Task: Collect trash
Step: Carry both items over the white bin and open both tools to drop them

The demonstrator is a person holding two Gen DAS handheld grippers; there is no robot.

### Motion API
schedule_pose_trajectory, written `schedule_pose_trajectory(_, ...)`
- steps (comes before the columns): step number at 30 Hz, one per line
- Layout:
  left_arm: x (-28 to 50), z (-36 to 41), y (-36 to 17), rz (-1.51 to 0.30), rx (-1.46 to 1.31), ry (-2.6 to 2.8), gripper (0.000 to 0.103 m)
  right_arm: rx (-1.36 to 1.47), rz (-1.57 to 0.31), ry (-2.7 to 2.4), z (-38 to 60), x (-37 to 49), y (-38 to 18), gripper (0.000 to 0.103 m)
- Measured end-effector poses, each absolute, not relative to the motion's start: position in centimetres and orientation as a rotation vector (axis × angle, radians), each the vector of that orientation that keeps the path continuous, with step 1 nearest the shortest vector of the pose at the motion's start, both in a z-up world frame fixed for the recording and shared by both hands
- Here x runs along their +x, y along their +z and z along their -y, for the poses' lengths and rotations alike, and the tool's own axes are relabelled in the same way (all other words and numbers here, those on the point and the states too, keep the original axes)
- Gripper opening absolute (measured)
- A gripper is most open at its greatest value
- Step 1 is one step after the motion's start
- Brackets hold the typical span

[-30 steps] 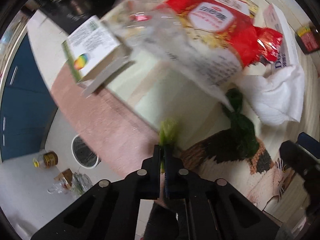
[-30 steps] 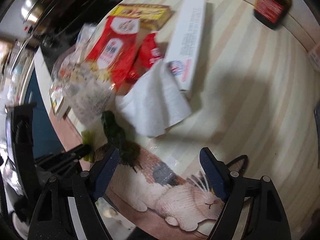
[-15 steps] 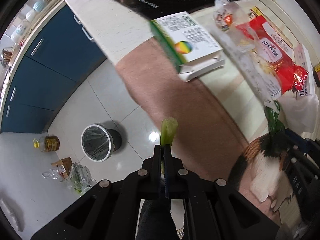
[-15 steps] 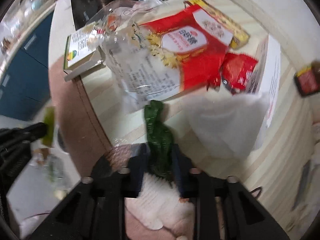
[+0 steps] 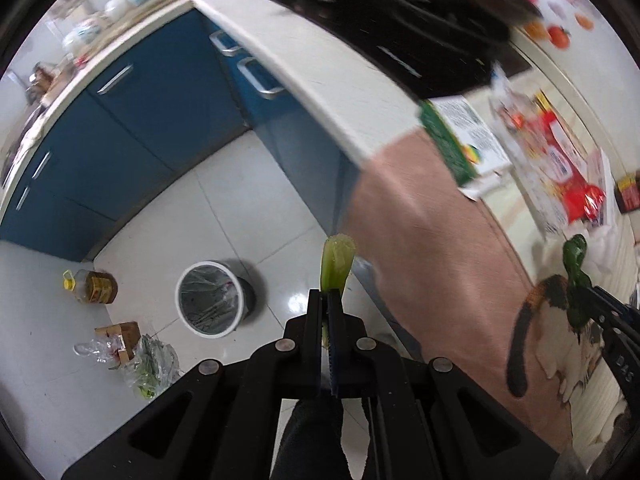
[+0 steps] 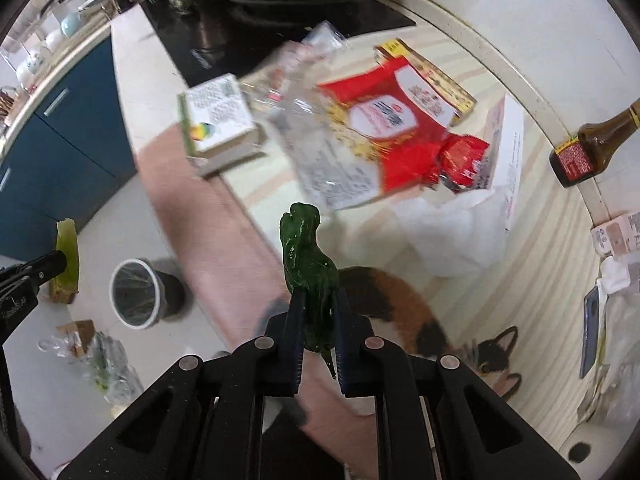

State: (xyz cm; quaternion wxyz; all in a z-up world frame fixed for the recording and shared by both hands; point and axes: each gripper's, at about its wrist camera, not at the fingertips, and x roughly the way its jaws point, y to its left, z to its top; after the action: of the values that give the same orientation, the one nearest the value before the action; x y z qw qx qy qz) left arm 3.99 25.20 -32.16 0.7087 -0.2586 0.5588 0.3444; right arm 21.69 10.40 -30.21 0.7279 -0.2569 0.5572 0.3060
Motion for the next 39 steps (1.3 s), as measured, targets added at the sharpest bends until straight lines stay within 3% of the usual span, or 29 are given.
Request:
schedule_pose_trajectory(9, -4.7, -29.5, -32.7, -1.187, -0.704, 0.905, 0.000, -0.584, -1.176, 0.920, -18.7, 12.7, -26.5, 0.013)
schedule_pose_trajectory(14, -12.1, -33.5, -38.1, -1.204, -0.861, 1.037, 0.000, -0.656, -1.221, 1.093, -25.0, 6.2, -29.9, 0.013)
schedule_pose_trajectory(19, -17.9, -38.8, -45.0, -1.224, -0.982, 1.165, 0.000, -0.738, -1.315, 1.218, -31.2, -0.2, -38.5, 0.013)
schedule_pose_trajectory(27, -26.5, -45.3, -61.6, -1.255, -1.245, 1.231, 0.000, -0.823, -1.474, 1.276, -39.5, -7.5, -56.8, 0.013)
schedule_pose_trajectory(34, -29.6, -47.9, -72.3, -1.201, -1.461, 1.087, 0.004, -0.896, -1.565, 1.268, -43.8, -10.8, -68.9, 0.014)
schedule_pose_trajectory(36, -29.9, -48.2, -73.4, -1.193, -1.484, 1.084, 0.007, -0.912, -1.584, 1.250, -44.8, -11.0, -71.4, 0.021)
schedule_pose_trajectory(37, -30.3, -48.2, -73.7, -1.183, -1.488, 1.086, 0.015, -0.921, -1.586, 1.242, -45.0, -11.0, -72.2, 0.036)
schedule_pose_trajectory(38, -30.4, -48.3, -73.7, -1.182, -1.478, 1.100, 0.038, -0.930, -1.585, 1.235, -45.0, -10.9, -72.8, 0.050)
schedule_pose_trajectory(39, -30.6, -48.4, -73.4, -1.185, -1.460, 1.119, 0.056, -0.943, -1.576, 1.227, -45.2, -11.0, -73.1, 0.052)
